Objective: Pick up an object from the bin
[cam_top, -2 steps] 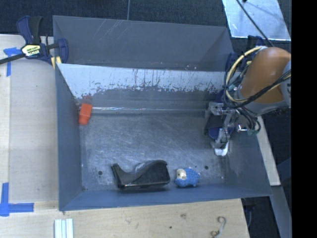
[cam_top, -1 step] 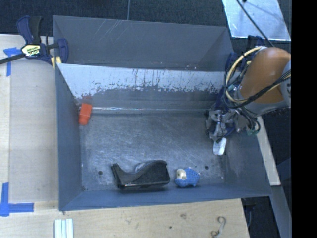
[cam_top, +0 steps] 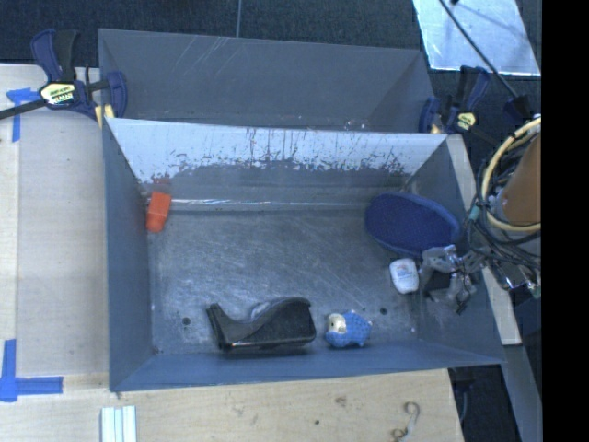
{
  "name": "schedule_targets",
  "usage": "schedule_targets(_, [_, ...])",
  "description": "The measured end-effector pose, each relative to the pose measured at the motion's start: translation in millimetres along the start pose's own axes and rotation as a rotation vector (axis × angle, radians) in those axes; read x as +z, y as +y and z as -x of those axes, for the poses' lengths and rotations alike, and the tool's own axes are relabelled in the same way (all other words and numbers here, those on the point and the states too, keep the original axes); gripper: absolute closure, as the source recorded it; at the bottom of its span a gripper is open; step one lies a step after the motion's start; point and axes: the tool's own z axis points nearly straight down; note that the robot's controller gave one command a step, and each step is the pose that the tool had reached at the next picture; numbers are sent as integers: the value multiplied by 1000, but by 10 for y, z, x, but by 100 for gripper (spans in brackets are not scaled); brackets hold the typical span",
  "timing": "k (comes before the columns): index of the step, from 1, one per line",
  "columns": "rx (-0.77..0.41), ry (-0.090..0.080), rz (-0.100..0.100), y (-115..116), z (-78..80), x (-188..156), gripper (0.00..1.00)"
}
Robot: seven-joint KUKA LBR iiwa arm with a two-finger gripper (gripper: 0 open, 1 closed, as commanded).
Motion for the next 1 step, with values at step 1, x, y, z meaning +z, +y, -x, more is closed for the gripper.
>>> schedule_targets(1, [26,-4,-2,7,30,-346,100])
